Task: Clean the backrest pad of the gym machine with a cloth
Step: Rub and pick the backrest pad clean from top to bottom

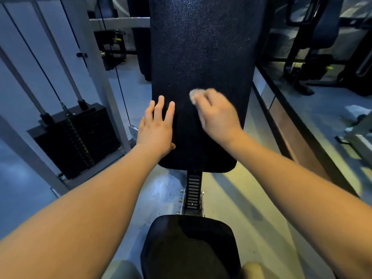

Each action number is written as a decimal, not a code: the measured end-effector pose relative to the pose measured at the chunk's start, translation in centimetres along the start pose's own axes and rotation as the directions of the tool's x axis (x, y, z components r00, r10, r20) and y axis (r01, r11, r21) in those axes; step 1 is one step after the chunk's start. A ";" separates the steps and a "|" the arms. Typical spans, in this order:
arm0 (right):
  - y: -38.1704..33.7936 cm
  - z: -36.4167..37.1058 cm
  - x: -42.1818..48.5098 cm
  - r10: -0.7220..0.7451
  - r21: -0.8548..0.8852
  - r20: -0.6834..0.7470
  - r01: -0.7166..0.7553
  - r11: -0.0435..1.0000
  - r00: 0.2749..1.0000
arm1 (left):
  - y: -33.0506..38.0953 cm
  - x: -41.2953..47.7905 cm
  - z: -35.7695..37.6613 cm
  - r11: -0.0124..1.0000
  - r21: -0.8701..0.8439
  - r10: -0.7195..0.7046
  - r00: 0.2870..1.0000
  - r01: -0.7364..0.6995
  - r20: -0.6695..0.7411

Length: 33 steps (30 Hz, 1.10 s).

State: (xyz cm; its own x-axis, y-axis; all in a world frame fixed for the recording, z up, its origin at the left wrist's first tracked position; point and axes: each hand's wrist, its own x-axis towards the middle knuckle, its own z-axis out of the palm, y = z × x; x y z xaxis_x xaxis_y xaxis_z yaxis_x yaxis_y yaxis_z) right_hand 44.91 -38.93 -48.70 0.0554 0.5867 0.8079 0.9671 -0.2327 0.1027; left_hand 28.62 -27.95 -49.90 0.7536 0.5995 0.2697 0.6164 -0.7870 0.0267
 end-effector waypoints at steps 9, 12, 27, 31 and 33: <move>4.3 -4.6 6.8 0.085 -0.174 -0.173 -0.115 0.978 0.981 | 0.4 -0.3 -0.6 1.000 0.007 -0.016 0.999 0.016 0.032; 1.5 -2.7 4.6 0.040 -0.129 -0.096 -0.052 0.990 0.995 | 0.5 -0.3 -0.8 1.000 0.006 -0.012 0.999 0.012 0.034; -3.0 -1.5 1.7 -0.162 0.035 0.248 0.158 0.987 0.955 | -0.2 -0.2 -0.1 1.000 -0.029 0.005 1.000 -0.005 0.016; 0.0 -2.8 3.5 -0.233 -0.024 0.220 0.245 0.969 0.947 | -0.6 0.0 0.1 0.999 -0.036 0.010 1.000 -0.010 0.014; 1.2 -2.9 5.1 -0.093 -0.090 0.069 0.099 0.991 0.993 | -0.7 0.0 0.3 0.999 -0.035 0.012 1.000 -0.011 0.015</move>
State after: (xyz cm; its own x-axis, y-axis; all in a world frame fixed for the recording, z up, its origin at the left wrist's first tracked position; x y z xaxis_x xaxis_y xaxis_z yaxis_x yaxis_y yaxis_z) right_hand 45.59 -38.45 -42.82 -0.0175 0.6582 0.7526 0.9414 -0.2426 0.2341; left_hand 28.27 -27.33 -50.16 0.7642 0.5923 0.2553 0.5997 -0.7982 0.0568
